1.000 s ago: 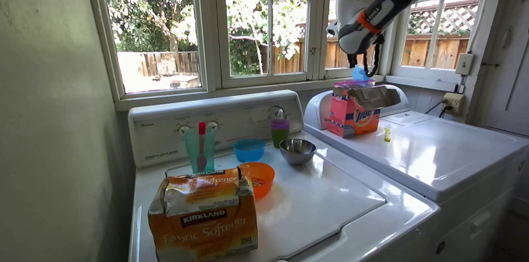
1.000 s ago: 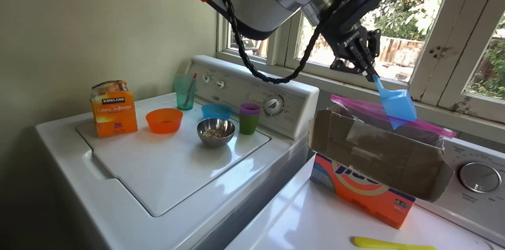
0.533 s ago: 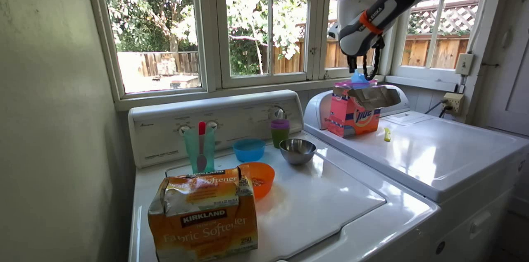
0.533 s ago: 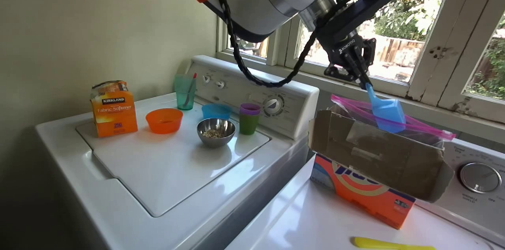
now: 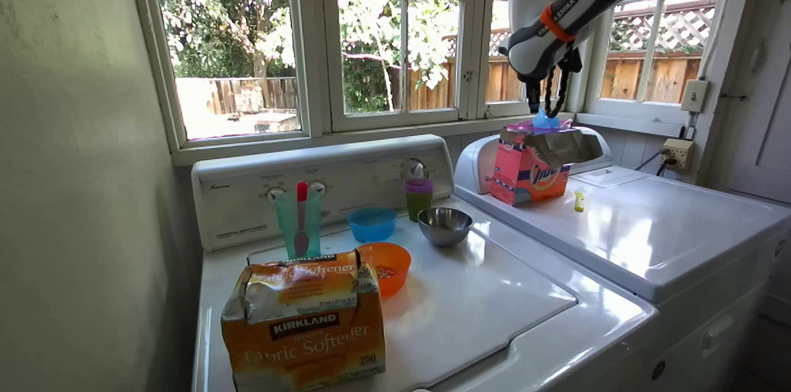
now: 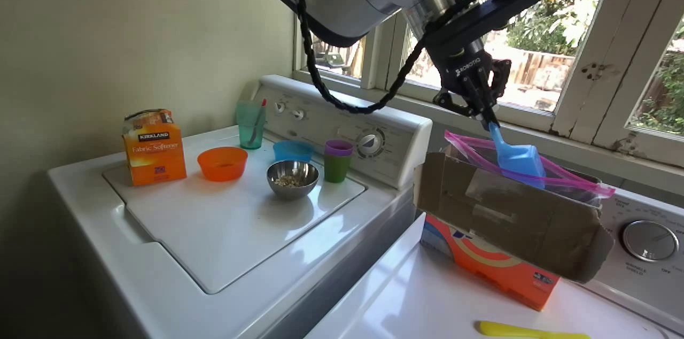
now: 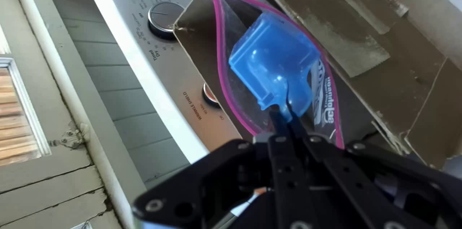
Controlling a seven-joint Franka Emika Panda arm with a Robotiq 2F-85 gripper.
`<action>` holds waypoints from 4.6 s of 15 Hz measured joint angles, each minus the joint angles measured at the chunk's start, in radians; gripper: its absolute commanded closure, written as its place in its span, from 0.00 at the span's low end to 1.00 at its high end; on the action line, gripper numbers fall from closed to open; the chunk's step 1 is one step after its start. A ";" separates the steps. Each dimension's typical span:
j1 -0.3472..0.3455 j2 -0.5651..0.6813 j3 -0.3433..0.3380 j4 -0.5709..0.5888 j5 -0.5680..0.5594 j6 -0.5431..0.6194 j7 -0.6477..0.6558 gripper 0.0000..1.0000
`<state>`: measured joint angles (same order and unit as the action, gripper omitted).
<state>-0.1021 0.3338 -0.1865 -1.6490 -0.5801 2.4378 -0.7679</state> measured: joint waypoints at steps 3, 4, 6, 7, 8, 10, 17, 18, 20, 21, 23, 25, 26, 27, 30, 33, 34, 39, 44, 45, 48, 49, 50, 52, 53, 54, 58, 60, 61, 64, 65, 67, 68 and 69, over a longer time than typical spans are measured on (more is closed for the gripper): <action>-0.007 -0.003 -0.001 -0.001 -0.019 0.096 0.003 0.99; -0.010 -0.003 -0.002 -0.002 -0.021 0.126 0.004 0.99; -0.017 -0.003 0.000 -0.002 -0.014 0.137 0.012 0.99; -0.020 -0.002 0.000 -0.002 -0.009 0.126 0.019 0.99; -0.022 -0.002 0.000 -0.002 -0.006 0.105 0.024 0.99; -0.024 -0.003 0.000 -0.002 0.002 0.040 0.031 0.99; -0.026 -0.004 0.002 -0.002 -0.017 0.111 0.036 0.99; -0.026 -0.004 0.002 -0.002 -0.021 0.136 0.036 0.99; -0.028 -0.004 0.003 -0.003 -0.019 0.157 0.036 0.99; -0.029 -0.004 0.004 -0.003 -0.012 0.151 0.036 0.99; -0.029 -0.004 0.005 -0.004 0.008 0.089 0.036 0.99; -0.030 -0.004 0.011 -0.003 0.044 -0.006 0.030 0.99; -0.031 -0.003 0.015 -0.003 0.069 -0.036 0.021 0.99; -0.035 -0.004 0.021 -0.003 0.089 -0.035 0.015 0.99; -0.056 -0.006 0.038 -0.005 0.132 0.089 -0.009 0.99; -0.082 -0.012 0.054 -0.013 0.167 0.180 -0.062 0.99; -0.085 -0.017 0.058 -0.021 0.173 0.181 -0.083 0.99; -0.102 -0.044 0.073 -0.061 0.261 0.221 -0.110 0.99; -0.165 -0.096 0.102 -0.093 0.480 0.325 -0.152 0.99; -0.185 -0.105 0.113 -0.097 0.549 0.334 -0.173 0.99; -0.323 -0.138 0.236 -0.110 0.786 0.337 -0.279 0.99; -0.392 -0.145 0.309 -0.109 0.865 0.337 -0.325 0.99; -0.459 -0.147 0.381 -0.105 0.942 0.337 -0.375 0.99; -0.594 -0.136 0.528 -0.084 1.098 0.334 -0.493 0.99; -0.663 -0.123 0.599 -0.069 1.175 0.325 -0.560 0.99; -0.726 -0.107 0.661 -0.051 1.249 0.305 -0.630 0.99; -0.928 -0.016 0.809 0.011 1.466 0.138 -0.901 0.99; -0.995 0.036 0.820 0.025 1.538 0.019 -1.031 0.99; -1.003 0.059 0.793 0.034 1.573 -0.057 -1.088 0.99; -1.024 0.134 0.725 0.079 1.599 -0.282 -1.188 0.99; -1.037 0.161 0.722 0.099 1.594 -0.349 -1.204 0.99; -1.055 0.212 0.717 0.150 1.573 -0.475 -1.223 0.99; -1.059 0.237 0.716 0.180 1.561 -0.535 -1.229 0.99; -1.061 0.261 0.716 0.211 1.550 -0.593 -1.234 0.99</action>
<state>-1.1627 0.5948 0.5296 -1.4378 0.9695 1.8451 -2.0014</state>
